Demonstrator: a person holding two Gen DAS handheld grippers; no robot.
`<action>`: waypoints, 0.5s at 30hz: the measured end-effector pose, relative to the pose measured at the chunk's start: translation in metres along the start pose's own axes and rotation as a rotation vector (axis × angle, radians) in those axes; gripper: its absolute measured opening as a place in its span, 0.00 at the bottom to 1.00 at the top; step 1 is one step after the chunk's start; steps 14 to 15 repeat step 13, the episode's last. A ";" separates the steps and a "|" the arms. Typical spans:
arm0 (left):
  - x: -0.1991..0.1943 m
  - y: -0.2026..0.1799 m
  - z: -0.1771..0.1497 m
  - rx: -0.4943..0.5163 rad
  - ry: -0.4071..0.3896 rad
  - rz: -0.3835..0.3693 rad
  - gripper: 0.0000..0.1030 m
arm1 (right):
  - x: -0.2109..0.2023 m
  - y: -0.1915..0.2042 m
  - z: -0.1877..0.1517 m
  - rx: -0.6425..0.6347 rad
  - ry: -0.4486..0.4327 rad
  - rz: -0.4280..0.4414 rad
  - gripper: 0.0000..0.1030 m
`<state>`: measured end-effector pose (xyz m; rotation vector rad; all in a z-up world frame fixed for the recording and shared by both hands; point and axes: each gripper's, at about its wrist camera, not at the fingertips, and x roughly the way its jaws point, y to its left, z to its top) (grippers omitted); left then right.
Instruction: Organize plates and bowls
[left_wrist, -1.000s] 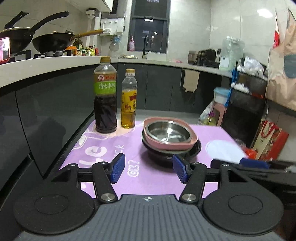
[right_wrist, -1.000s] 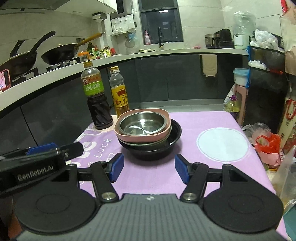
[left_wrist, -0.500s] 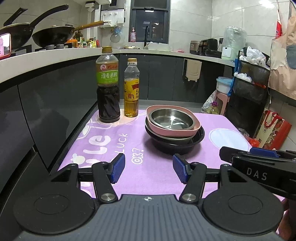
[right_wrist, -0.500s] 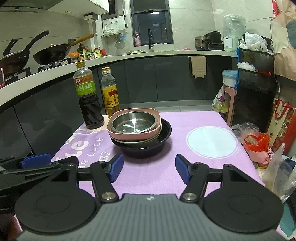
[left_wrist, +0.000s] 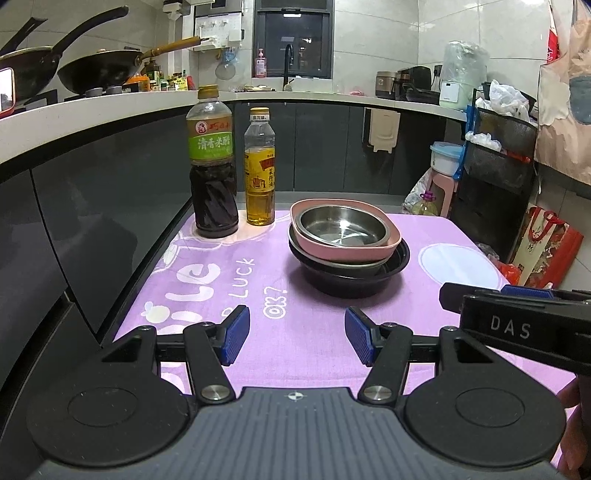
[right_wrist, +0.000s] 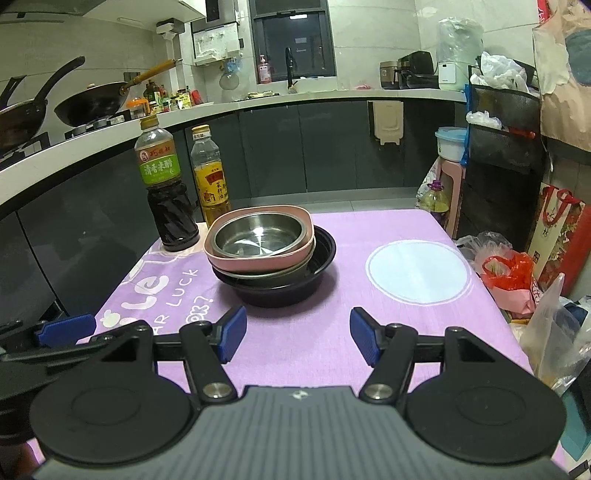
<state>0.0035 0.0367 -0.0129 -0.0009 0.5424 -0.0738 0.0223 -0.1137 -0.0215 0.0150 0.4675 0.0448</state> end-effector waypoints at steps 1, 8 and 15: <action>0.000 0.000 0.000 0.000 -0.001 -0.001 0.53 | 0.001 0.000 0.000 0.002 0.001 -0.002 0.59; 0.001 0.000 -0.001 0.001 -0.001 -0.002 0.53 | 0.002 0.000 -0.001 0.003 0.010 -0.005 0.59; 0.000 0.000 -0.001 -0.004 0.001 -0.001 0.53 | 0.003 0.001 -0.001 0.002 0.015 -0.004 0.59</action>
